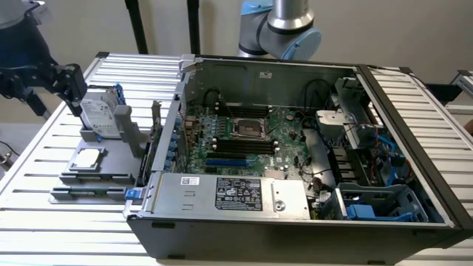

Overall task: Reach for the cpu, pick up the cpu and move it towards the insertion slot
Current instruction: 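Pick up the cpu and move it towards the insertion slot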

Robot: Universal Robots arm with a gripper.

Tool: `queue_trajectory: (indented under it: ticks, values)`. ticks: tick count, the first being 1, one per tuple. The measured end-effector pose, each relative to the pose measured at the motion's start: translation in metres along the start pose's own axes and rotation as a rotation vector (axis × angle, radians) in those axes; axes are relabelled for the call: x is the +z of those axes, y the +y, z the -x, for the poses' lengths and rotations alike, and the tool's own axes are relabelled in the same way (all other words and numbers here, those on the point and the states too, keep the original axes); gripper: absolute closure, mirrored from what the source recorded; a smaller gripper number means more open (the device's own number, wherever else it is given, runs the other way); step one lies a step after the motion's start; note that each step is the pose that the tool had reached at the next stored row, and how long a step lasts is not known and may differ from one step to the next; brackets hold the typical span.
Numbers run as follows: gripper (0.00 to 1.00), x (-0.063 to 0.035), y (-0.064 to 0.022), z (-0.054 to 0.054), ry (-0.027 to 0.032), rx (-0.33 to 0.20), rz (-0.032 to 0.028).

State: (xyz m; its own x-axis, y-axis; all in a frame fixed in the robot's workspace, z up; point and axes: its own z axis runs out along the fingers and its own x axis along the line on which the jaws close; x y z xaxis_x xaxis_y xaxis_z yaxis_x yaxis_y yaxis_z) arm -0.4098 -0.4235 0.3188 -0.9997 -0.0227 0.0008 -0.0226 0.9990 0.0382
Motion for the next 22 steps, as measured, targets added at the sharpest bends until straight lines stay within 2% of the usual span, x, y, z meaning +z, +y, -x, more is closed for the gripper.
queue_trajectory:
  ticks: [22]
  values:
    - [0.29, 0.0401, -0.0013, 0.000, 0.0007, -0.018, 0.0000]
